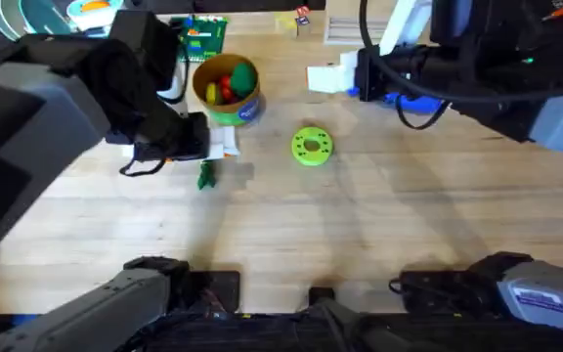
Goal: Pick up the gripper from the table and insert it into the empty holder that is missing its gripper. Then pick up a screw, insert it into the mounting hole, and use the screwdriver to tighten it. Finally, clean up the table by picking up the vegetable and placing it into the bucket.
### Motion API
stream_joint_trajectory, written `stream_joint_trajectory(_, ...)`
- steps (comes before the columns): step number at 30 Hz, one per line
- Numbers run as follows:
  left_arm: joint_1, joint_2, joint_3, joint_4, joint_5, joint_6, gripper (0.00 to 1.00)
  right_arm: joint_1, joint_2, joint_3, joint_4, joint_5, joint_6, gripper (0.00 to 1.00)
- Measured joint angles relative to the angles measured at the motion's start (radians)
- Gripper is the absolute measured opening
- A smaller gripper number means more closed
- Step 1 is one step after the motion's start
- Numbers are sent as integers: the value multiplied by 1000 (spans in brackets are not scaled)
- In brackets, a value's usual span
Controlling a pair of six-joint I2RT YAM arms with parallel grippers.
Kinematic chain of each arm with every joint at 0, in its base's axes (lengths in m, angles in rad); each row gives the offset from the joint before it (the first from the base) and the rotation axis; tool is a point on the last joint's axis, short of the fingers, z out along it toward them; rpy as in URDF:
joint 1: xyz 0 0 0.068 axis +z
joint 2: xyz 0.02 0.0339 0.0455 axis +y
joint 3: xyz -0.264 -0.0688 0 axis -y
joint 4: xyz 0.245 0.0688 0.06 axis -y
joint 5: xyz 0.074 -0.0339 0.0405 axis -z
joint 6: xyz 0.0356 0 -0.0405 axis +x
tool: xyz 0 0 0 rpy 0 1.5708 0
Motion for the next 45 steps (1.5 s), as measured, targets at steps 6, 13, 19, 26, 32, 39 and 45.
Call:
stream_joint_trajectory(6,114,114,0,55,43,0,992,0,0,0,0,0,2,991)
stream_joint_trajectory(13,105,278,0,94,89,23,992,0,0,0,0,0,2,991)
stream_joint_trajectory(19,107,352,8,86,76,37,991,0,0,0,0,0,2,991)
stream_joint_trajectory(26,111,360,14,78,67,44,246,0,0,0,0,0,2,991)
stream_joint_trajectory(32,110,373,60,-48,85,51,22,0,0,0,0,0,3,991)
stream_joint_trajectory(39,110,289,359,-173,93,51,21,0,0,0,0,0,18,991)
stream_joint_trajectory(45,110,190,515,-79,149,42,20,0,0,0,0,0,69,991)
